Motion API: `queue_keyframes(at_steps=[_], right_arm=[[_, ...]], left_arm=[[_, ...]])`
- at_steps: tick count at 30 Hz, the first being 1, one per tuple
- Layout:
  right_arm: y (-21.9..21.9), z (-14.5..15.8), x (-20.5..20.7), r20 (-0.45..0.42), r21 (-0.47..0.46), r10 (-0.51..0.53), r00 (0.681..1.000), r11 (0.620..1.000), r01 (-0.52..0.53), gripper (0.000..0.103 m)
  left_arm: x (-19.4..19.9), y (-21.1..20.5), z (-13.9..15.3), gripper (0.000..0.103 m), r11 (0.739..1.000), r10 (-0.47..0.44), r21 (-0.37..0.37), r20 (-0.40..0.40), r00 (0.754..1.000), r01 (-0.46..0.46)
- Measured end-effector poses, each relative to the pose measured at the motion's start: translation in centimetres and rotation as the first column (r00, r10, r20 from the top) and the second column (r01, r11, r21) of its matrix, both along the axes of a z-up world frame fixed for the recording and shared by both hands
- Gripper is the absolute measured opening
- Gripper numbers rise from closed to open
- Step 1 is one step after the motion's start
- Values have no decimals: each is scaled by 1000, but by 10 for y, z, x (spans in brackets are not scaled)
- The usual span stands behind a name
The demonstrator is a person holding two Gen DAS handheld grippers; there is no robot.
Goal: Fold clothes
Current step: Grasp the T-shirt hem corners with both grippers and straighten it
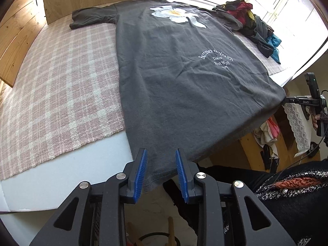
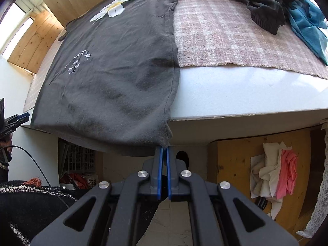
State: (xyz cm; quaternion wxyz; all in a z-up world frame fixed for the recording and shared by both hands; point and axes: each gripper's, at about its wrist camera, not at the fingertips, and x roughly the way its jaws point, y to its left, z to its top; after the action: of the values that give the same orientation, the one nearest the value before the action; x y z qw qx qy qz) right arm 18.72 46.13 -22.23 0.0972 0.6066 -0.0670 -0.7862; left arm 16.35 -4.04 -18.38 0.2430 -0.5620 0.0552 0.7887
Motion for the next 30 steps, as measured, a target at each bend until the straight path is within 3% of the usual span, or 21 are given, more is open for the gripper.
queue_keyframes(at_steps=[4, 7, 13, 22, 27, 30], right_arm=[[0, 0, 1, 8, 33, 3, 1000, 999, -4, 3], [6, -1, 1, 15, 42, -24, 1000, 999, 23, 3], [-2, -2, -2, 25, 54, -11, 1000, 998, 9, 3], [17, -2, 2, 40, 122, -56, 998, 991, 51, 2], [13, 11, -4, 4, 94, -70, 998, 993, 69, 2], [0, 25, -13, -26, 81, -47, 999, 995, 49, 2]], left_arm=[[1, 11, -21, 27, 998, -43, -33, 55, 998, 45], [10, 4, -21, 28, 998, -63, 14, 111, 992, 62], [-11, -20, 2, 27, 999, 33, 25, 32, 999, -34], [-6, -8, -22, 28, 997, -76, -12, 99, 992, 78], [-7, -29, -6, 28, 1000, -4, -22, 80, 997, 5], [-17, -38, -11, 28, 997, 61, -41, 68, 996, -59]])
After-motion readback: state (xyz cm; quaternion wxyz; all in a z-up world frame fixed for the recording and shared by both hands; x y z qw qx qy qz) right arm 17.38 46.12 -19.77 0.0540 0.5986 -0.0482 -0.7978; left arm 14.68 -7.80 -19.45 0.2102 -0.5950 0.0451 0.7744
